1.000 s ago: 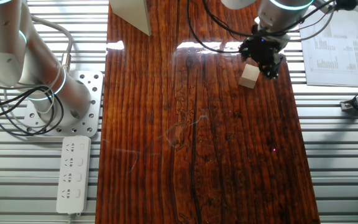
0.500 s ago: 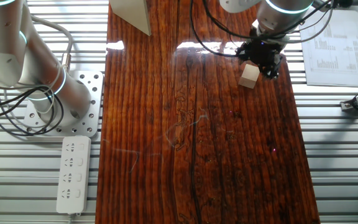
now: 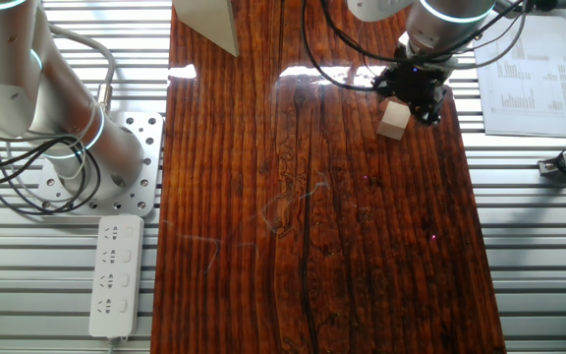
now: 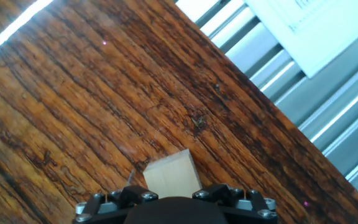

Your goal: Put the object on the shelf

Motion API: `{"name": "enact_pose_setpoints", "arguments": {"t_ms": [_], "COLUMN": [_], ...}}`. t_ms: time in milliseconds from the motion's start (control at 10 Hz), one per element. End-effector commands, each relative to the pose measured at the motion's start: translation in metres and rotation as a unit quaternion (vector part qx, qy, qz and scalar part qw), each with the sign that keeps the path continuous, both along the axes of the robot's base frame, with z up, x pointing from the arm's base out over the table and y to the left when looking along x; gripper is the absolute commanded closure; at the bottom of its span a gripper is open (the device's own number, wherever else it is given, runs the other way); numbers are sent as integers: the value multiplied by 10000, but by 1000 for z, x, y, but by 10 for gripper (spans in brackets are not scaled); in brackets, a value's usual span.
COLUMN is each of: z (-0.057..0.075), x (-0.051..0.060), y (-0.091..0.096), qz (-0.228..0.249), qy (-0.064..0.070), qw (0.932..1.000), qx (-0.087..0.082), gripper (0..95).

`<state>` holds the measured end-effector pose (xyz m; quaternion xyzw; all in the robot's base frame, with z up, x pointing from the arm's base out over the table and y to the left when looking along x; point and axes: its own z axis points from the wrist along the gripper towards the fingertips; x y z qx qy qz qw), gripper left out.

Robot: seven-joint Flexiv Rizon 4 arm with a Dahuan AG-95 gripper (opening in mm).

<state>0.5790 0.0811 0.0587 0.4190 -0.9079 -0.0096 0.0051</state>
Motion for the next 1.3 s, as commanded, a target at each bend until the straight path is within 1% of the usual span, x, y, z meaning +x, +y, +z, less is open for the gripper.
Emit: {"name": "enact_pose_setpoints", "arguments": {"t_ms": [100,200,300,400,500,600,800,900,1000,1100,1200,1300], "z": [-1,-1,-5,-7,-15,-19,-23,-23,-24,-25,-26,-27], "x": [3,3,1,0,-2,-3,-3,-3,-3,-3,-4,-4], "y": [1,1,0,-1,-3,-3,-3,-3,-2,-2,-2,-1], "qz": [150,230,339,346,385,429,410,420,455,462,458,476], "qy": [267,240,208,195,109,58,30,-4,-62,-111,-135,-150], "qw": [9994,9994,9992,9992,9992,9990,9991,9991,9989,9989,9989,9988], "qx": [-154,-129,-106,-107,-97,-95,-88,-96,-83,-52,-18,-20], "gripper": [190,190,190,190,190,190,190,190,380,380,380,380]}}
